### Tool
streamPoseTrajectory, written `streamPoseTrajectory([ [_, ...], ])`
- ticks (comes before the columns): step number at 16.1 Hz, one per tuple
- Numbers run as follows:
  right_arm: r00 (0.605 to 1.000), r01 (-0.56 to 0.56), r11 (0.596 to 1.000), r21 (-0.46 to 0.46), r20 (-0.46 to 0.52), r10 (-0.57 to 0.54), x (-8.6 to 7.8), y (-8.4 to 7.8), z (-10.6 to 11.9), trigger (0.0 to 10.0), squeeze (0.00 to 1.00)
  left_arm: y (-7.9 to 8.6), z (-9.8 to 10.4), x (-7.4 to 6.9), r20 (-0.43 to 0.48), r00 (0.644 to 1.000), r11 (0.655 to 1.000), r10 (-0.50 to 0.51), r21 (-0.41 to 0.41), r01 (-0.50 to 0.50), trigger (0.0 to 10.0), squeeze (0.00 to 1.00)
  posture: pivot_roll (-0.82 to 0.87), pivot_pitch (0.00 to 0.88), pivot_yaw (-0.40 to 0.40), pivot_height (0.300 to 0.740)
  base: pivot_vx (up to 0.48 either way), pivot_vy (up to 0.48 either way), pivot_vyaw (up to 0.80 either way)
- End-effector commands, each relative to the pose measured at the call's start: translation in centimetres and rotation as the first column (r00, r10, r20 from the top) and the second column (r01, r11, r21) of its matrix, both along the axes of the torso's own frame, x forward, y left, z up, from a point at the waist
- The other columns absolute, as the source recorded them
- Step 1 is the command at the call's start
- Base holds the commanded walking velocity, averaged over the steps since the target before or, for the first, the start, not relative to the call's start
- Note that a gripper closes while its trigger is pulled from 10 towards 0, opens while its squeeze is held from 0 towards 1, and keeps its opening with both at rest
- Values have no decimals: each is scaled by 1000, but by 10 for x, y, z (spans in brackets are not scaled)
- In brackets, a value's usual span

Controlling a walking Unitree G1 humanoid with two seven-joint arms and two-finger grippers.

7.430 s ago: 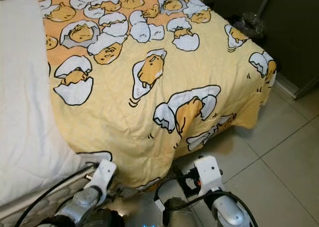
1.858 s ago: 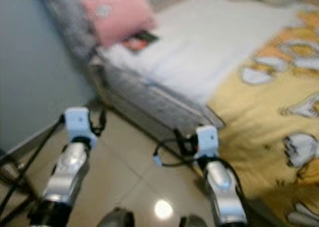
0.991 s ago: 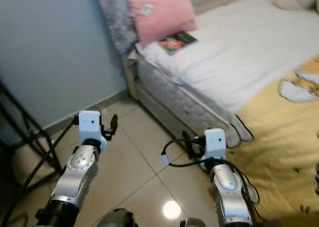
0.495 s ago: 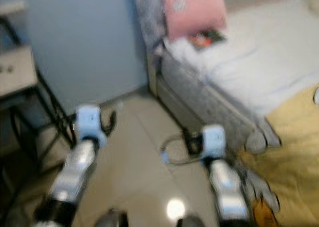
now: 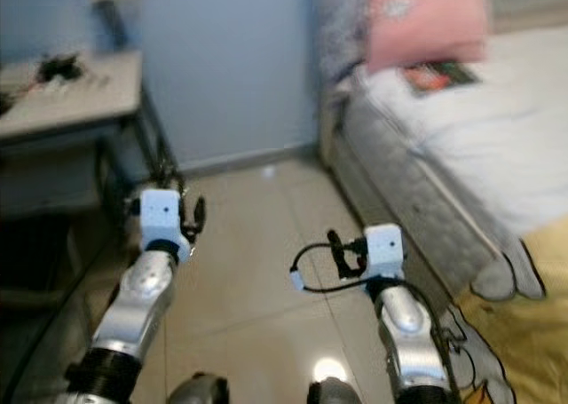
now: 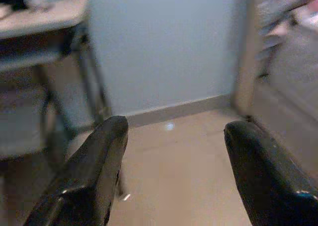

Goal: Clean up the room

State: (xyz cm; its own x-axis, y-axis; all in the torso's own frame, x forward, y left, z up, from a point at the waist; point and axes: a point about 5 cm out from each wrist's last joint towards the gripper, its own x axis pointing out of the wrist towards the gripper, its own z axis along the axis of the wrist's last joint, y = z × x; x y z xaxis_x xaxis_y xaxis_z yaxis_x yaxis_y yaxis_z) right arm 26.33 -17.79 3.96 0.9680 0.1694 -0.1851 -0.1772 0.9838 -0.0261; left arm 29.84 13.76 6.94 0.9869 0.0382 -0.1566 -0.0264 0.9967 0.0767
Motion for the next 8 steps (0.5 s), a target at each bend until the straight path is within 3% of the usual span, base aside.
streamPoseTrajectory([
  [1, 999, -36, 999, 6, 13, 36, 2, 8, 2, 10000, 0, 5, 2, 1, 9, 1000, 1000, 27, -12, -27, 10000, 0, -172, 0, 85, 695, 0, 0, 644],
  [4, 1000, -10, 1000, 20, -11, 10, 3, 7, 0, 10000, 0, 5, 3, 1, 6, 999, 999, 38, -16, -38, 10000, 0, -174, 0, 87, 695, 464, 0, 569],
  [8, 1000, -13, 1000, 23, -13, 14, 1, 6, -2, 10000, 0, 12, -5, -3, -29, 998, 998, 52, -26, -53, 10000, 0, -170, 0, 89, 695, 457, 0, 0],
])
